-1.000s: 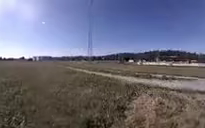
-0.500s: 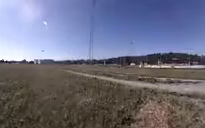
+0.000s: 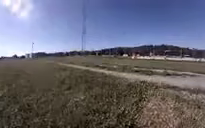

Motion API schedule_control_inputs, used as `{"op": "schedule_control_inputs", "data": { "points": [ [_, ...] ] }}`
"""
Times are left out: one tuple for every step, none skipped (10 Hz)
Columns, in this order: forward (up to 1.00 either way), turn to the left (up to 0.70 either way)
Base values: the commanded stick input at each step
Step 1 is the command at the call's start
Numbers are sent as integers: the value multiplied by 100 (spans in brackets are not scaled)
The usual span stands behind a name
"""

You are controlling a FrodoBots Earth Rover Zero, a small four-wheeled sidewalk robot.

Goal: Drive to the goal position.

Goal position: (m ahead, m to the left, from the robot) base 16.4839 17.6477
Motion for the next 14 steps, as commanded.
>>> {"op": "schedule_control_inputs", "data": {
  "points": [
    [50,0],
    [50,0],
    [50,0],
    [50,0],
    [50,0],
    [50,0],
    [50,0],
    [50,0],
    [50,0],
    [50,0],
    [50,0],
    [50,0],
    [50,0],
    [50,0]
  ]
}}
